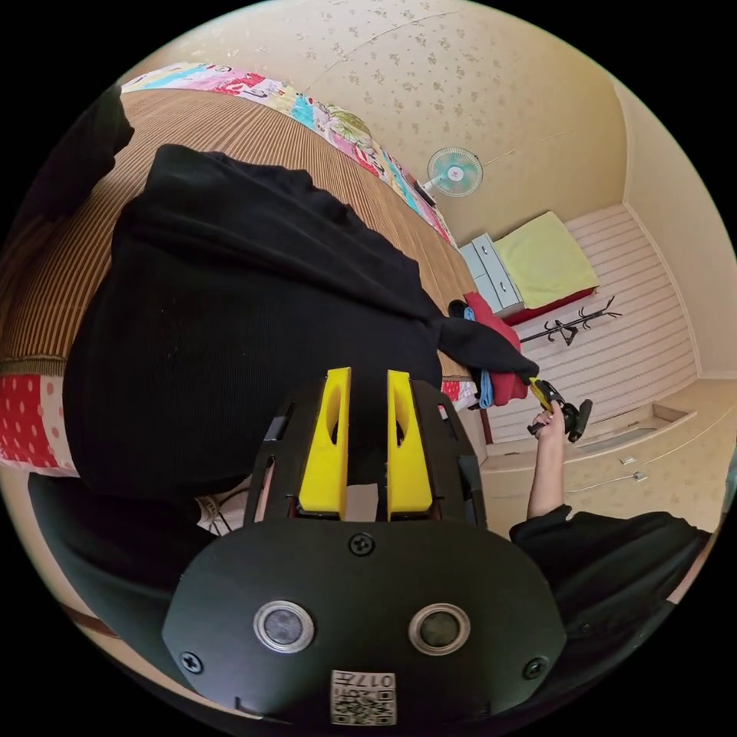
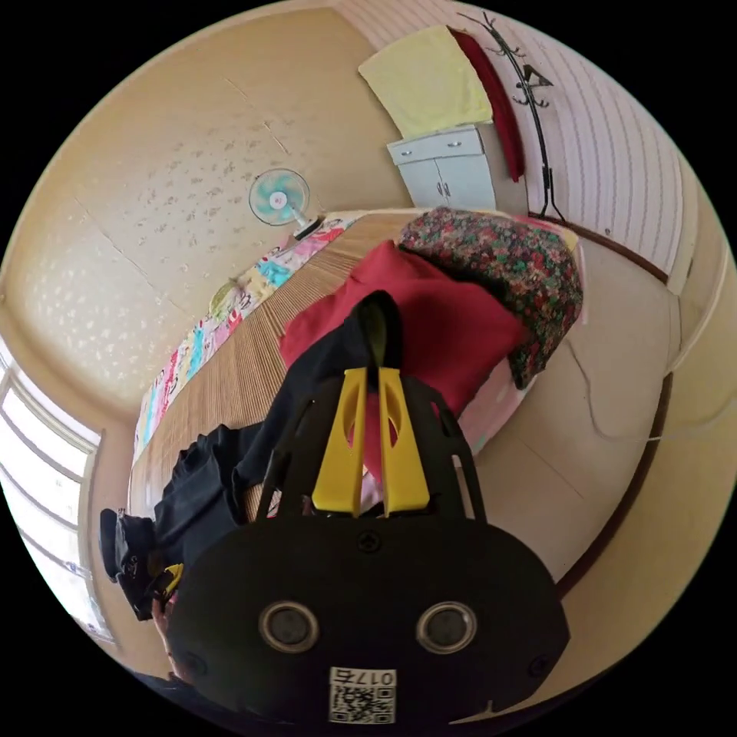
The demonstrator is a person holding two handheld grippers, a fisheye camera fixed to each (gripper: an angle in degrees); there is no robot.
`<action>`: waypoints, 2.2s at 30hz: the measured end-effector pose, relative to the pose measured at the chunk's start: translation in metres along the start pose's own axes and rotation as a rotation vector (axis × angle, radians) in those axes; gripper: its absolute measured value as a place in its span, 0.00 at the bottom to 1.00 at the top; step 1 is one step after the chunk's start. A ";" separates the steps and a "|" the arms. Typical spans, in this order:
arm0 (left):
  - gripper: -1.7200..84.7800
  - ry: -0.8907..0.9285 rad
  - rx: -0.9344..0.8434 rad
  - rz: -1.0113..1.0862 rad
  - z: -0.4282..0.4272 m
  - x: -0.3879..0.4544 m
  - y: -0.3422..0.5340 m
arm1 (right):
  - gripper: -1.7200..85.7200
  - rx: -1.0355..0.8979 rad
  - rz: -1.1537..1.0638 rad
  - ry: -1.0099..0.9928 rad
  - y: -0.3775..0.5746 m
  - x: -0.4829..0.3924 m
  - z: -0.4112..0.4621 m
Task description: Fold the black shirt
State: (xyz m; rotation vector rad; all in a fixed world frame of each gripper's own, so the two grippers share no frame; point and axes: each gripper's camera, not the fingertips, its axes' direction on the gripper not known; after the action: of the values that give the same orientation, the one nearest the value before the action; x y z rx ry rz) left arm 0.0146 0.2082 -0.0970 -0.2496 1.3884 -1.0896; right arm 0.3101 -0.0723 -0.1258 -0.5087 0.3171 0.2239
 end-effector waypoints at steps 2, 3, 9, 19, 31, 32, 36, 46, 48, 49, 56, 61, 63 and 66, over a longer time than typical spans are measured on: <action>0.11 -0.004 -0.005 0.011 0.004 0.002 -0.001 | 0.06 -0.010 0.016 0.077 0.003 0.014 -0.008; 0.11 -0.003 -0.014 0.013 0.009 0.003 -0.003 | 0.06 -0.033 0.062 0.119 0.010 0.031 0.000; 0.11 0.038 -0.058 0.023 0.023 0.008 -0.011 | 0.09 -0.013 0.436 -0.299 0.096 0.153 0.028; 0.11 0.013 -0.025 0.007 0.013 -0.001 -0.015 | 0.12 0.002 0.493 -0.530 0.110 0.171 0.031; 0.12 -0.022 0.004 -0.002 -0.007 -0.009 -0.019 | 0.07 0.074 0.405 -0.505 0.111 0.134 0.008; 0.12 -0.025 0.015 0.004 -0.012 -0.009 -0.019 | 0.07 0.097 0.305 -0.481 0.101 0.102 -0.008; 0.13 -0.018 0.045 0.021 -0.024 -0.009 -0.022 | 0.06 0.144 -0.164 -0.532 0.101 -0.059 -0.044; 0.19 0.065 0.090 0.004 -0.026 -0.027 -0.024 | 0.06 -0.532 -0.703 -0.624 0.371 -0.312 0.114; 0.21 0.061 0.073 -0.070 -0.030 -0.046 -0.024 | 0.06 -0.607 -0.717 -0.536 0.419 -0.309 0.136; 0.21 0.069 0.068 -0.088 -0.032 -0.051 -0.024 | 0.06 -0.572 -0.718 -0.546 0.422 -0.304 0.132; 0.21 0.328 0.040 -0.198 -0.032 -0.088 -0.038 | 0.05 -0.463 -0.823 -0.566 0.400 -0.271 0.095; 0.21 0.553 0.012 -0.262 -0.018 -0.099 -0.047 | 0.05 -0.509 -0.846 -0.560 0.378 -0.249 0.090; 0.22 0.552 0.012 -0.300 -0.019 -0.104 -0.047 | 0.06 -0.517 -0.896 -0.534 0.370 -0.240 0.095; 0.23 0.471 0.010 -0.317 -0.022 -0.106 -0.048 | 0.06 -0.550 -0.910 -0.537 0.350 -0.225 0.103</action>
State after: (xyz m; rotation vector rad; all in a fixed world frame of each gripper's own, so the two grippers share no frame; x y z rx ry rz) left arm -0.0070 0.2695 0.0016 -0.2174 1.8016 -1.4826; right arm 0.0260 0.2484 -0.1153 -1.0520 -0.5279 -0.4537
